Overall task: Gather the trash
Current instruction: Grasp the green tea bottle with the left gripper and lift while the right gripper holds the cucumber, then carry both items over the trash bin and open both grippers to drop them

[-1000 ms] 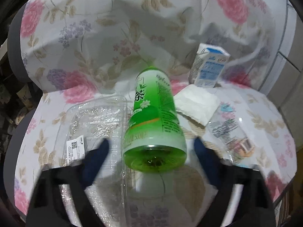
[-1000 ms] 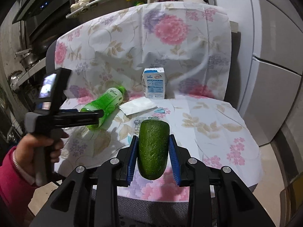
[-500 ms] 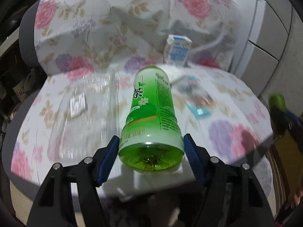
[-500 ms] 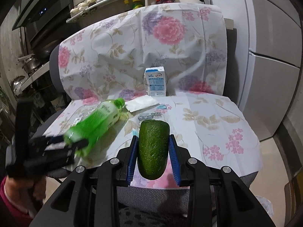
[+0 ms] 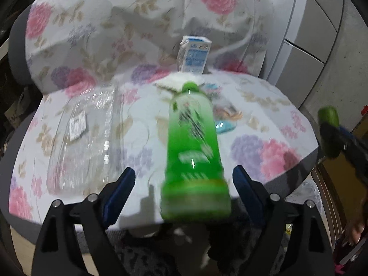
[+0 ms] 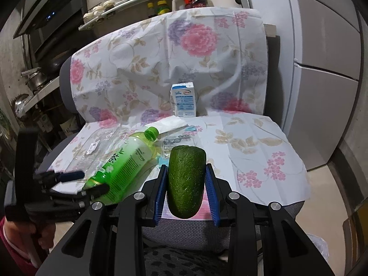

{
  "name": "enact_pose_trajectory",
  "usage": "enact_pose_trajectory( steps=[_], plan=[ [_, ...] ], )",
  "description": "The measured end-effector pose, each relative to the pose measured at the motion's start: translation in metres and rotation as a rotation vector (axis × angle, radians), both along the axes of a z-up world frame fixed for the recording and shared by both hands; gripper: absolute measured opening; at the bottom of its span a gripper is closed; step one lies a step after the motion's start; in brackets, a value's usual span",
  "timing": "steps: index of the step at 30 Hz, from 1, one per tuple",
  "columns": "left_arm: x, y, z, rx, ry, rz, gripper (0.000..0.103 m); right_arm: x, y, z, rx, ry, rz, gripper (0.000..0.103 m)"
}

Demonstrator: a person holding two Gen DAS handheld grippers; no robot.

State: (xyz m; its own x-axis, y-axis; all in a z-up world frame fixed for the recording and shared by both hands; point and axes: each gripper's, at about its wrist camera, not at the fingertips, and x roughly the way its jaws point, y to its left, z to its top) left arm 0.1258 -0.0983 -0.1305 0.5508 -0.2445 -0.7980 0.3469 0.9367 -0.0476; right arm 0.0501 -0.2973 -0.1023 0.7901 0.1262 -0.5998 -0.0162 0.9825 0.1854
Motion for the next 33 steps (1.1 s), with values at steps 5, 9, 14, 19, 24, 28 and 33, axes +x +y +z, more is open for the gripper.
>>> enact_pose_trajectory(
  steps=[5, 9, 14, 19, 24, 28, 33],
  plan=[
    [0.029, -0.017, -0.002, -0.011, 0.048, -0.021, 0.084, -0.001, -0.005, -0.003, 0.010, 0.003, -0.008, 0.034],
    [0.042, -0.031, -0.010, 0.009, 0.066, -0.038, 0.084, -0.001, -0.011, -0.006, 0.013, 0.008, -0.017, 0.034],
    [0.059, -0.029, -0.024, -0.005, 0.107, -0.011, 0.077, 0.000, -0.018, -0.009, 0.016, 0.013, -0.029, 0.034],
    [0.063, -0.025, -0.023, -0.038, 0.114, -0.012, 0.061, 0.001, -0.020, -0.013, 0.021, 0.023, -0.029, 0.034],
    [0.050, -0.022, -0.019, -0.051, 0.059, -0.015, 0.059, 0.001, -0.015, -0.015, 0.024, 0.030, -0.021, 0.034],
    [0.021, -0.012, 0.001, -0.117, -0.026, -0.026, 0.059, -0.004, -0.012, -0.010, 0.007, 0.010, -0.024, 0.033],
    [-0.024, -0.015, 0.028, -0.174, -0.110, -0.083, 0.059, -0.015, -0.014, 0.000, 0.005, -0.020, -0.043, 0.033]
  ],
)
